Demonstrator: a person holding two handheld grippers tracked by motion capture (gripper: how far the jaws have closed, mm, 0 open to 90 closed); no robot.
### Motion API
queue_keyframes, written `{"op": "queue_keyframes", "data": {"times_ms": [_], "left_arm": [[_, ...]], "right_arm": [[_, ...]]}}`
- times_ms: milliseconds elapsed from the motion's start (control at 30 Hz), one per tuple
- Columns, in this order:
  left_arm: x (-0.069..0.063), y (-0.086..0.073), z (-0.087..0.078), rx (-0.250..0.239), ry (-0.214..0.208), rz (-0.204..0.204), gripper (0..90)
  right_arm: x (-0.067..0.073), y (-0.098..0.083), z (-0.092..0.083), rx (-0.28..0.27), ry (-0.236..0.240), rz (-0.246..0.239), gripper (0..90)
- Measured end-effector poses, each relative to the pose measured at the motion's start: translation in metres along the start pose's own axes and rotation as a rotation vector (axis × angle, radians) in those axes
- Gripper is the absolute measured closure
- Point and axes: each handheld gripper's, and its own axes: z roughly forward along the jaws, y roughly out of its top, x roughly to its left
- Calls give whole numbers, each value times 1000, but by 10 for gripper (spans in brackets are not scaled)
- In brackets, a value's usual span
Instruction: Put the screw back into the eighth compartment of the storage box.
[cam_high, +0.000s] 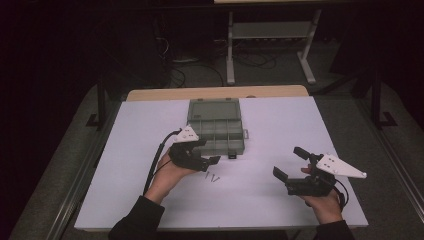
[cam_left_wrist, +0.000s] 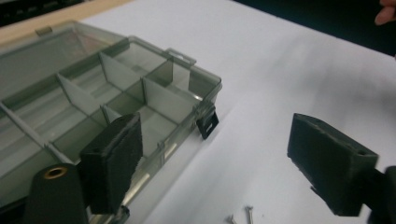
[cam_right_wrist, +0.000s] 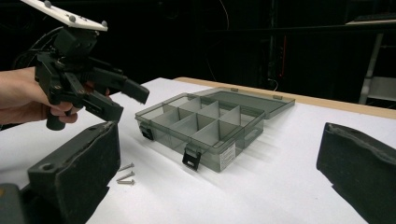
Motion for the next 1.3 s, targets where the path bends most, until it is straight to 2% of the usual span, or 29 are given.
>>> {"op": "queue_keyframes", "data": {"times_ms": [400, 500, 533, 600, 633, 733, 933, 967, 1000, 1100, 1167, 1200, 1233, 1300], "left_arm": [[0, -10, 4, 108, -5, -31, 368], [0, -13, 5, 126, -10, -53, 408], [1, -13, 6, 134, -9, -38, 427], [0, -15, 7, 150, -7, -35, 452], [-1, -15, 7, 158, -10, -48, 475], [0, -17, 8, 194, -3, -33, 515], [1, -22, 10, 233, 2, -43, 590], [-1, -23, 11, 231, 6, -57, 602], [0, -24, 11, 250, 6, -41, 612], [-1, -26, 14, 261, 12, -64, 642], [-1, -27, 14, 289, 12, -51, 658], [-2, -28, 16, 275, 17, -74, 666], [-3, -29, 17, 283, 19, -80, 672], [-1, -30, 17, 311, 20, -68, 688]], "right_arm": [[0, 0, 0, 2, 0, -4, 0], [0, 0, 0, 3, -1, -7, 0], [0, 0, 0, 3, 0, -8, 0], [0, 0, 0, 1, -1, -10, 0], [0, 0, 0, 3, -1, -7, 0], [0, 0, 0, 2, -1, -10, 0], [0, 0, 0, 1, 0, -10, 0], [0, 0, 0, 1, 0, -10, 0], [0, 0, 0, 1, 0, -10, 0], [0, 0, 0, 1, 1, -10, 0], [0, 0, 0, 1, 1, -10, 0], [0, 0, 0, 1, 1, -11, 0], [0, 0, 0, 1, 0, -11, 0], [0, 0, 0, 1, -1, -11, 0]]}}
